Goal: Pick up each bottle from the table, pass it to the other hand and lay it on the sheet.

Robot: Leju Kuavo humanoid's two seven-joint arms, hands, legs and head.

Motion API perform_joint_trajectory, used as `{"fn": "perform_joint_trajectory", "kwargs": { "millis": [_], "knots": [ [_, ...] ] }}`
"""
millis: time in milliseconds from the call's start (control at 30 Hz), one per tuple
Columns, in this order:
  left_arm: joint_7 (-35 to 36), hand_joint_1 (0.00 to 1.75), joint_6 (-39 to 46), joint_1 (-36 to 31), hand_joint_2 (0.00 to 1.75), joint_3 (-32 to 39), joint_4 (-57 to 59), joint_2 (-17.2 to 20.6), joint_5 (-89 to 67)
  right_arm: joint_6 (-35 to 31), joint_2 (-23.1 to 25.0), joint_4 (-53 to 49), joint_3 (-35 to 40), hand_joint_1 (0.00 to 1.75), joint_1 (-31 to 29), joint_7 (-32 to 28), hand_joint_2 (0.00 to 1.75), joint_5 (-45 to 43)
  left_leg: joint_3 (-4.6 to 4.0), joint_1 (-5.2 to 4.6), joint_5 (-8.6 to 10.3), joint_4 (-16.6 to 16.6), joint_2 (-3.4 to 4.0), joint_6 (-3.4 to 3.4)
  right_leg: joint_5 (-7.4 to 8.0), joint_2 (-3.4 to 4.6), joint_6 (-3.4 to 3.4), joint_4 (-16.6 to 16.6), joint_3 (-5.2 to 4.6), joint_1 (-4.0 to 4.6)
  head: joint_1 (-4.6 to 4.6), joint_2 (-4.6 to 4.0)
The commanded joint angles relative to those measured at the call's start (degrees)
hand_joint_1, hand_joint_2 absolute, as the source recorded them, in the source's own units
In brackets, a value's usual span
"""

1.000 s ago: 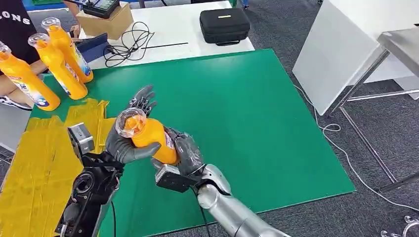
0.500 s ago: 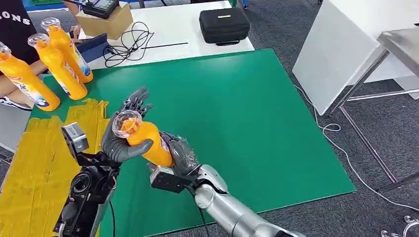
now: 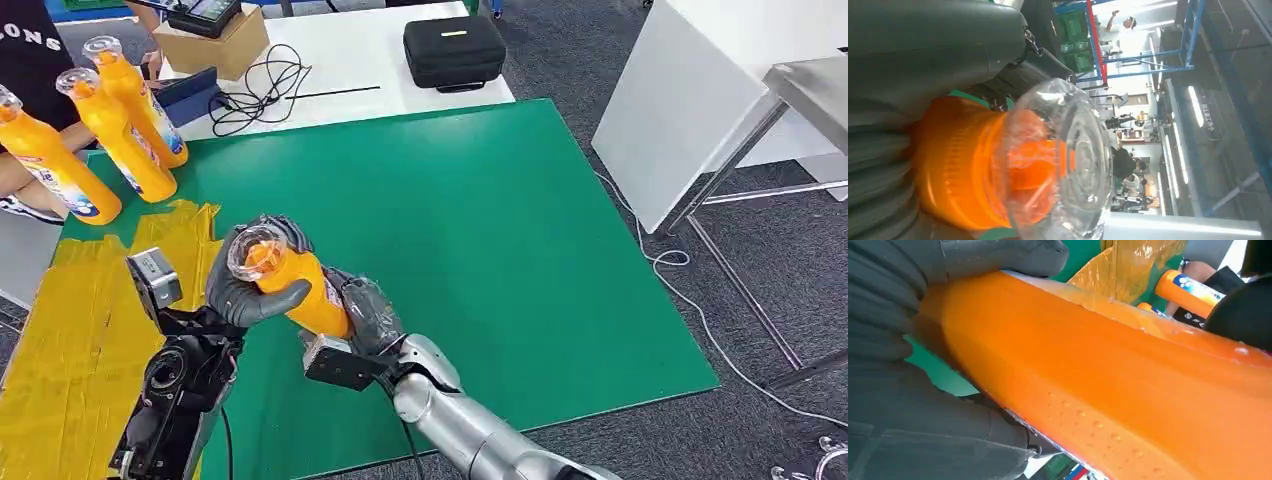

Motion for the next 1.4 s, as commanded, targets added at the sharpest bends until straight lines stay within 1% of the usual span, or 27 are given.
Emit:
{"fn": "perform_joint_trajectory", "kwargs": {
  "millis": [33,100,133,167,233,267,300,333,400,433,467,500,567,633,800,833,867,933,967,1033,1067,1133,1167,1200,1267,1300,1400],
  "knots": [
    [0.5,1.75,0.4,-4.2,1.75,-1.3,4.9,0.7,-0.5,-0.2,-1.2,-0.5,4.8,1.75,-2.2,-0.4,1.75,0.1,0.16,0.03,-0.07,0.0,0.00,-0.07,-0.09,-0.08,-0.04,0.0,0.18,0.04,-0.02,0.00],
    [0.4,1.75,0.6,-3.9,1.75,-1.0,4.5,0.5,-0.7,-0.6,-1.2,-0.8,4.3,1.75,-2.2,-0.2,1.75,0.1,0.22,0.05,-0.13,0.1,0.00,-0.09,-0.14,-0.09,-0.05,0.0,0.25,0.07,-0.02,0.00],
    [0.4,1.75,0.8,-3.6,1.75,-0.9,4.2,0.5,-0.8,-0.8,-1.2,-0.9,4.0,1.75,-2.2,-0.2,1.75,0.0,0.10,0.02,-0.04,0.0,-0.01,-0.05,-0.05,-0.07,-0.03,0.0,0.12,0.03,0.00,0.00],
    [0.4,1.75,0.9,-3.3,1.75,-0.7,3.9,0.5,-0.9,-1.1,-1.4,-1.1,3.6,1.75,-2.2,-0.3,1.75,0.0,0.30,0.06,-0.16,0.1,0.00,-0.10,-0.18,-0.11,-0.06,0.0,0.33,0.08,0.00,0.00],
    [0.3,1.75,1.1,-2.8,1.75,-0.4,3.5,0.6,-1.2,-1.6,-1.7,-1.7,2.8,1.75,-1.9,-0.5,1.75,-0.1,0.10,0.01,-0.03,0.0,0.00,-0.05,-0.04,-0.05,-0.03,0.0,0.11,0.02,0.00,0.00],
    [0.1,1.75,1.2,-2.4,1.75,-0.3,3.3,0.6,-1.4,-1.8,-1.9,-2.2,2.3,1.75,-1.7,-0.7,1.75,-0.1,0.30,0.06,-0.17,0.1,0.03,-0.10,-0.17,-0.08,-0.06,0.0,0.33,0.08,-0.02,0.00],
    [-0.1,1.75,1.3,-2.1,1.75,-0.1,3.1,0.6,-1.7,-2.1,-2.2,-2.7,1.9,1.75,-1.4,-0.8,1.75,0.0,0.14,0.02,-0.06,0.0,0.02,-0.05,-0.07,-0.04,-0.03,0.0,0.15,0.03,0.00,0.00],
    [-0.2,1.75,1.3,-1.8,1.75,0.0,3.0,0.6,-1.8,-2.3,-2.3,-3.0,1.7,1.75,-1.2,-0.9,1.75,0.1,0.29,0.05,-0.15,0.0,0.02,-0.09,-0.16,-0.08,-0.06,0.0,0.32,0.06,-0.02,0.00],
    [-1.0,1.75,0.9,-1.4,1.75,0.3,3.2,0.7,-2.0,-3.4,-3.2,-4.7,0.6,1.75,-0.1,-1.2,1.75,0.5,0.15,0.02,-0.06,0.0,0.01,-0.06,-0.07,-0.05,-0.03,0.0,0.17,0.02,0.00,0.00],
    [-1.2,1.75,0.7,-1.5,1.75,0.4,3.4,0.7,-2.0,-3.9,-3.6,-5.5,0.1,1.50,0.5,-1.4,1.75,0.6,0.32,0.05,-0.15,0.0,0.04,-0.09,-0.15,-0.06,-0.05,0.0,0.34,0.06,-0.02,0.00],
    [-1.4,1.75,0.7,-1.6,1.75,0.6,3.4,0.6,-2.1,-4.6,-4.0,-6.5,-0.4,0.09,1.1,-1.6,1.75,0.8,0.25,0.02,-0.10,0.0,0.00,-0.07,-0.12,-0.08,-0.04,0.0,0.28,0.03,0.00,0.00],
    [-1.5,1.75,0.6,-1.9,1.75,0.9,3.5,0.5,-2.1,-5.3,-4.5,-7.6,-0.9,0.00,1.7,-1.8,1.75,0.9,0.35,0.06,-0.16,0.0,-0.01,-0.09,-0.17,-0.12,-0.05,0.0,0.40,0.08,0.00,0.00],
    [-1.5,1.75,0.6,-2.2,1.75,1.0,3.5,0.5,-2.1,-5.5,-4.8,-8.0,-1.1,0.00,2.0,-1.9,1.75,1.0,0.35,0.05,-0.16,0.0,-0.05,-0.09,-0.20,-0.16,-0.05,0.0,0.42,0.07,0.02,0.00],
    [-1.5,1.75,0.5,-3.1,1.75,1.0,3.9,0.7,-1.9,-6.1,-5.2,-9.6,-1.6,0.00,2.5,-1.8,1.75,1.3,0.13,0.00,-0.04,0.0,-0.05,-0.05,-0.06,-0.11,-0.02,0.0,0.16,0.01,0.00,0.00],
    [-1.3,1.75,0.3,-4.0,1.75,0.7,4.6,0.8,-1.0,-6.3,-6.3,-11.7,-2.6,0.00,3.6,-0.9,1.75,2.0,0.29,0.06,-0.13,0.0,-0.08,-0.09,-0.17,-0.19,-0.05,0.0,0.34,0.08,-0.02,0.00],
    [-1.3,1.75,0.4,-4.0,1.75,0.7,4.6,0.8,-1.0,-6.3,-6.4,-11.8,-2.6,0.00,3.7,-0.9,1.75,2.1,0.15,0.02,-0.05,0.0,-0.06,-0.05,-0.07,-0.12,-0.02,0.0,0.17,0.03,0.00,0.00],
    [-1.3,1.75,0.4,-4.0,1.75,0.7,4.6,0.8,-1.0,-6.3,-6.4,-11.8,-2.6,0.00,3.7,-0.9,1.75,2.1,0.32,0.05,-0.14,0.0,-0.05,-0.09,-0.17,-0.16,-0.05,0.0,0.36,0.07,-0.02,0.00],
    [-1.3,1.75,0.5,-4.4,1.75,0.7,4.8,0.9,-1.0,-6.7,-6.4,-12.0,-3.0,0.00,4.0,-0.8,1.75,2.4,0.12,0.01,-0.03,0.0,-0.05,-0.05,-0.06,-0.11,-0.02,0.0,0.14,0.02,-0.02,0.00],
    [-1.3,1.75,0.6,-4.8,1.75,0.8,5.2,0.9,-1.0,-7.0,-6.4,-12.0,-3.2,0.00,4.1,-0.8,1.75,2.5,0.28,0.05,-0.13,0.0,-0.06,-0.09,-0.16,-0.16,-0.05,0.0,0.32,0.07,0.00,0.00],
    [-1.4,1.75,0.8,-5.3,1.75,1.2,5.6,0.8,-1.1,-7.2,-6.5,-12.0,-3.4,0.00,4.2,-0.8,1.75,2.8,0.13,0.03,-0.04,0.0,-0.06,-0.06,-0.07,-0.13,-0.03,0.0,0.16,0.04,0.00,0.00],
    [-1.3,1.75,0.8,-5.4,1.75,1.3,5.6,0.9,-1.0,-7.2,-6.6,-12.0,-3.5,0.00,4.2,-0.8,1.75,2.7,0.27,0.05,-0.12,0.0,-0.09,-0.10,-0.16,-0.19,-0.05,0.0,0.32,0.07,-0.02,0.00],
    [-1.8,1.75,2.4,-5.9,1.75,1.9,6.0,0.8,-2.6,-7.4,-6.5,-12.5,-4.1,0.00,4.5,-0.7,1.75,3.1,0.16,0.02,-0.06,0.0,-0.03,-0.06,-0.07,-0.10,-0.03,0.0,0.18,0.04,-0.02,0.00],
    [-2.3,1.75,4.4,-6.6,1.75,2.4,6.2,0.8,-5.0,-7.5,-6.5,-13.1,-4.7,0.00,5.0,-0.5,1.75,3.7,0.33,0.04,-0.15,0.0,-0.04,-0.11,-0.18,-0.15,-0.06,0.0,0.36,0.06,-0.02,0.00],
    [-2.7,1.75,6.5,-7.2,1.75,3.0,6.1,1.0,-7.3,-7.7,-6.5,-13.4,-5.1,0.00,5.4,-0.4,1.75,4.0,0.19,0.03,-0.07,0.0,-0.05,-0.08,-0.10,-0.13,-0.04,0.0,0.21,0.05,-0.02,0.00],
    [-2.9,1.75,10.1,-8.7,1.75,4.4,5.8,1.4,-10.7,-7.8,-6.5,-14.0,-5.5,0.00,5.8,-0.3,1.75,4.5,0.26,0.07,-0.13,0.0,-0.06,-0.10,-0.15,-0.16,-0.06,0.0,0.30,0.08,0.00,0.00],
    [-2.8,1.75,13.2,-9.6,1.75,5.5,5.3,1.6,-13.7,-7.8,-6.5,-14.4,-5.9,0.00,6.0,-0.4,1.75,4.7,0.11,0.05,-0.05,0.0,-0.06,-0.07,-0.07,-0.13,-0.04,0.0,0.15,0.06,0.00,0.00],
    [-2.3,1.75,14.7,-10.9,1.75,7.9,4.1,2.4,-15.2,-7.2,-6.6,-15.3,-6.3,0.00,6.0,-0.4,1.75,4.8,0.20,0.08,-0.14,0.1,0.01,-0.11,-0.14,-0.09,-0.07,0.1,0.22,0.10,0.00,0.00]
  ]
}}
